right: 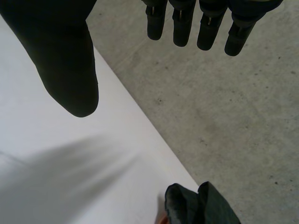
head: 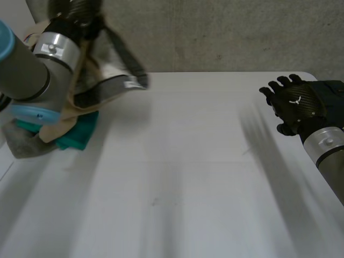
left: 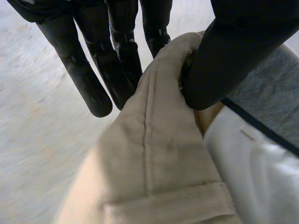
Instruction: Fold the laundry.
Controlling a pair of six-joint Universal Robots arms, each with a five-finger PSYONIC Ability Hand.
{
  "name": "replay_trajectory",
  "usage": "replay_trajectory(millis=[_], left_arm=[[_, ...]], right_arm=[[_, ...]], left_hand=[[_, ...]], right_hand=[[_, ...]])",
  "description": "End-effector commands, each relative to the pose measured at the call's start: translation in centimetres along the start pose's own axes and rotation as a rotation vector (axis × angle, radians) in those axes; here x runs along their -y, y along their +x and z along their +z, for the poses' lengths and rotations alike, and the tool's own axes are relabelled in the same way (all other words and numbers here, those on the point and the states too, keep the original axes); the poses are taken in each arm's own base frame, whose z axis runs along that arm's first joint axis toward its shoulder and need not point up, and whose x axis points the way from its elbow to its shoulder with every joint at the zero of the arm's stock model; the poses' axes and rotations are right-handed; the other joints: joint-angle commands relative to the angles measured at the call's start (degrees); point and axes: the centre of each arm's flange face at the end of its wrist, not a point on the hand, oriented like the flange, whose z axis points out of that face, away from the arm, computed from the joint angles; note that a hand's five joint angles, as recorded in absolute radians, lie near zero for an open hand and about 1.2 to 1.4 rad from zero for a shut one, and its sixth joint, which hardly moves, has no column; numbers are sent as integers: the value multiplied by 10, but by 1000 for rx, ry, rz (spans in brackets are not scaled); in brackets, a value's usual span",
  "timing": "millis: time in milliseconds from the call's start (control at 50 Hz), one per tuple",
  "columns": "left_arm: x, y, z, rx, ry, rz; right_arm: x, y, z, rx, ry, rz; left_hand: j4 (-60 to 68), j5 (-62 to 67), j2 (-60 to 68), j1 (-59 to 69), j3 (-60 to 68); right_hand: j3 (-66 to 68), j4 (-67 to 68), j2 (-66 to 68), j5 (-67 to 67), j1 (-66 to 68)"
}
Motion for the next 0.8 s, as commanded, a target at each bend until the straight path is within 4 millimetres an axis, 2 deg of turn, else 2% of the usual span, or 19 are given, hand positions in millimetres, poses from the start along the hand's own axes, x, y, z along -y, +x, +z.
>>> replay_trajectory(millis=[20, 60, 80, 120, 140, 160, 220, 240, 300, 340, 360, 440, 500, 580, 600, 660, 680, 700, 800], left_arm=[[23, 102, -77, -284, -218, -293], [16, 137, -99, -377, -287, -319], [9, 168, -119, -457, -341, -332], [2, 196, -139, -523, -382, -339], [-5, 219, -155, -573, -416, -340], [-8, 224, -158, -582, -427, -339], [-13, 230, -163, -591, -445, -335], [-12, 231, -163, -590, -442, -334], [1, 225, -156, -577, -404, -341], [14, 214, -147, -549, -365, -341], [22, 200, -137, -510, -336, -336], [20, 158, -109, -395, -311, -313], [17, 137, -94, -343, -291, -303], [6, 107, -70, -272, -268, -283], [-3, 97, -60, -263, -263, -275], [-27, 94, -51, -285, -280, -259], [-56, 98, -48, -327, -311, -226], [-61, 98, -48, -333, -317, -221], [-118, 101, -53, -408, -381, -73]], right_arm=[[5, 7, -2, -42, -3, 17], [4, 11, -2, -72, -18, 31], [3, 12, -2, -82, -26, 36], [2, 15, -1, -103, -36, 42], [0, 17, -2, -118, -49, 44], [-2, 19, -2, -128, -57, 46], [-5, 22, -3, -139, -79, 50], [-6, 23, -3, -140, -87, 53], [-8, 21, -6, -126, -115, 61], [-10, 20, -7, -115, -134, 66], [-10, 18, -9, -101, -150, 71], [-8, 13, -16, -62, -199, 90], [-6, 11, -21, -43, -226, 127], [-3, 2, -29, -6, -280, 263], [-2, -1, -31, 3, -284, 289], [5, -14, -37, 44, -293, 361], [6, -18, -39, 54, -295, 372], [8, -22, -41, 64, -296, 383], [12, -57, -51, 176, -301, 392]], left_hand=[[112, 156, 140, 163, 114], [112, 156, 140, 163, 114], [112, 156, 140, 163, 114], [112, 156, 140, 163, 114], [-26, 18, 2, 25, -24], [-104, -60, -76, -53, -102], [-488, -444, -461, -438, -486], [-510, -466, -482, -459, -508], [-550, -506, -523, -500, -548], [-552, -508, -525, -501, -550], [-552, -508, -525, -501, -550], [-552, -508, -525, -501, -550], [-552, -508, -525, -501, -550], [-552, -508, -525, -501, -550], [-552, -508, -525, -501, -550], [-552, -508, -525, -501, -550], [-552, -508, -525, -501, -550], [-552, -508, -525, -501, -550], [-560, -516, -533, -510, -558]], right_hand=[[-21, -23, -23, -323, -39], [-21, -23, -23, -323, -39], [-21, -23, -23, -323, -39], [-21, -23, -23, -323, -39], [-21, -23, -23, -323, -39], [-21, -23, -23, -323, -39], [-21, -23, -23, -323, -39], [-21, -23, -23, -323, -39], [-21, -23, -23, -323, -39], [-21, -23, -23, -323, -39], [-21, -23, -23, -323, -39], [-21, -23, -23, -323, -39], [-21, -23, -23, -323, -39], [-21, -23, -23, -323, -39], [-21, -23, -23, -323, -39], [-21, -23, -23, -323, -39], [-21, -23, -23, -323, -39], [-21, -23, -23, -323, -39], [-21, -23, -23, -323, -39]])
